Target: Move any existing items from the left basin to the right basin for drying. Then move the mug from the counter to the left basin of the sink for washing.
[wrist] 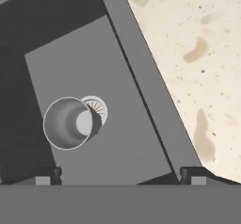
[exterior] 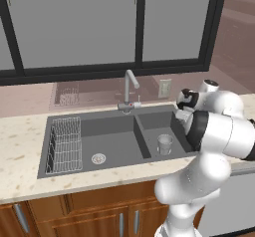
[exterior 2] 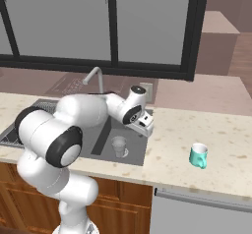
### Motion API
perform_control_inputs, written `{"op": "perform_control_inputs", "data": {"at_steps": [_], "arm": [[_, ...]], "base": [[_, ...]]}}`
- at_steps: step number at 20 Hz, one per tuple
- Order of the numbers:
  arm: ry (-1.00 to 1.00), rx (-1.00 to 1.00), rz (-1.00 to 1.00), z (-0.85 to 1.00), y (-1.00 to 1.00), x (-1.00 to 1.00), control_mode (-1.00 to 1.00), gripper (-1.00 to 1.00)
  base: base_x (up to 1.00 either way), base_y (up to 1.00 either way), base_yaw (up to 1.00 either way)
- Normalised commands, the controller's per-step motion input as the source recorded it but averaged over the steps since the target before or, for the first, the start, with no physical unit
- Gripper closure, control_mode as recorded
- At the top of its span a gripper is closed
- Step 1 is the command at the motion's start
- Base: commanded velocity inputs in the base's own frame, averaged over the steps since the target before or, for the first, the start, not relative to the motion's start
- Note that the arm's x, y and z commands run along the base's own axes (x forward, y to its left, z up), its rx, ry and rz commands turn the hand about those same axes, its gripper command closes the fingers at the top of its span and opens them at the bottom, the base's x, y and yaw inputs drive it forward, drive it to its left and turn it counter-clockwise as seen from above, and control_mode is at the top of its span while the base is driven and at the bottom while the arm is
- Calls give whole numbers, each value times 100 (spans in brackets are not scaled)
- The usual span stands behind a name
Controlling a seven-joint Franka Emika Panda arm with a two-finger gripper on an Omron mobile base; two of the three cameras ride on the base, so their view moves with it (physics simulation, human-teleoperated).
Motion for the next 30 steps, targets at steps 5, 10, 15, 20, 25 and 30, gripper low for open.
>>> {"op": "perform_control_inputs", "data": {"at_steps": [5, 10, 15, 20, 25, 30], "arm": [[0, -3, 6, 10, -26, -40, -100, -100], [0, -4, 6, 17, -26, -41, -100, -100], [0, -5, 6, 17, -26, -37, -100, -100], [0, -4, 6, 13, -25, -34, -100, -100], [0, -3, 7, 13, -24, -31, -100, -100], [0, -3, 7, 17, -24, -27, -100, -100]], "base": [[0, 0, 0], [0, 0, 0], [0, 0, 0], [0, 0, 0], [0, 0, 0], [0, 0, 0]]}}
